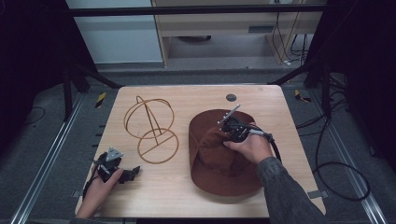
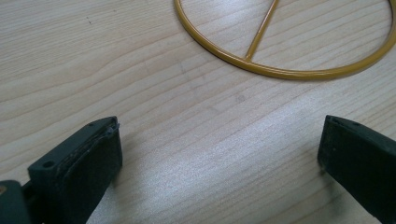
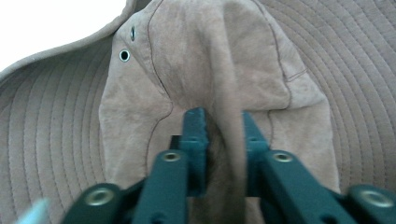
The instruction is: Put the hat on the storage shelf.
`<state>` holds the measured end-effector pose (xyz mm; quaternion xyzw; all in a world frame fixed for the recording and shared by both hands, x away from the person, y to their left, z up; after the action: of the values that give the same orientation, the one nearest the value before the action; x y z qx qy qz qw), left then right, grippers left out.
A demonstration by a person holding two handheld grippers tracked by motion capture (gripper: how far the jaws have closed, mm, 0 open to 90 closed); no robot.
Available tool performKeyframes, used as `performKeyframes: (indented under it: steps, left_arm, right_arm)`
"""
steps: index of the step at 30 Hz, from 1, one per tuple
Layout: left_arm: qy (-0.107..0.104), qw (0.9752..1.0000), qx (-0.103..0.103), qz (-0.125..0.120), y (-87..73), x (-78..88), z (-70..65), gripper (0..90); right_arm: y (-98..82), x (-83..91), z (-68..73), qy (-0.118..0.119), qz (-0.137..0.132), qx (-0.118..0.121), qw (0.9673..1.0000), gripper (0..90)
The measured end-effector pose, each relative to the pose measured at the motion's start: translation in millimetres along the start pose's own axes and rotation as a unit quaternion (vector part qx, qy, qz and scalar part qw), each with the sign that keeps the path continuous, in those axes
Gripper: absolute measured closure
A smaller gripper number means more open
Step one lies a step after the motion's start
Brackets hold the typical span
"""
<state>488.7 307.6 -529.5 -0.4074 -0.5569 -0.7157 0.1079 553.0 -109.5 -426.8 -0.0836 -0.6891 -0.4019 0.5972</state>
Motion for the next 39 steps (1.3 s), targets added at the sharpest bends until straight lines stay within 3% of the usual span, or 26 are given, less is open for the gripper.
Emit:
performKeyframes:
  steps: [3, 11, 22, 30, 39]
  left_arm:
    - [0.000, 1.0000, -0.002, 0.001, -0.1, 0.2, 0.1, 0.0]
    - [0.000, 1.0000, -0.001, 0.001, -0.1, 0.2, 0.0, 0.0]
    - [-0.001, 1.0000, 0.001, 0.000, -0.2, 0.2, -0.6, 0.0]
    - [-0.001, 1.0000, 0.002, -0.001, -0.2, 0.1, -0.9, 0.0]
    - [-0.002, 1.0000, 0.002, -0.001, -0.3, 0.1, -1.1, 0.0]
  right_arm:
    - [0.1, 2.4, -2.0, 0.007, -0.006, 0.000, 1.0000, 88.3]
    - [0.2, 13.7, -5.7, 0.016, -0.030, -0.007, 0.9994, 89.0]
    - [7.4, 47.5, -3.7, 0.012, -0.074, -0.003, 0.9972, 89.0]
    - [13.1, 69.7, 2.7, 0.012, -0.120, 0.002, 0.9927, 89.0]
    - [16.8, 84.5, 9.9, 0.008, -0.152, 0.008, 0.9883, 89.0]
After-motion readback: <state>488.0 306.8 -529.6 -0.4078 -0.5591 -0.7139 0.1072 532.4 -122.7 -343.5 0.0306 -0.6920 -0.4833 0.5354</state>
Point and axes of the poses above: each handheld gripper's, and its own axes: x roughly backward along the jaws, y roughly out of its top, z roughly to its left, the point moved 3 cm from there along -x, roughly forward along the jaws, and after that the axes turned 2 degrees about y, right-handed, at the moved point
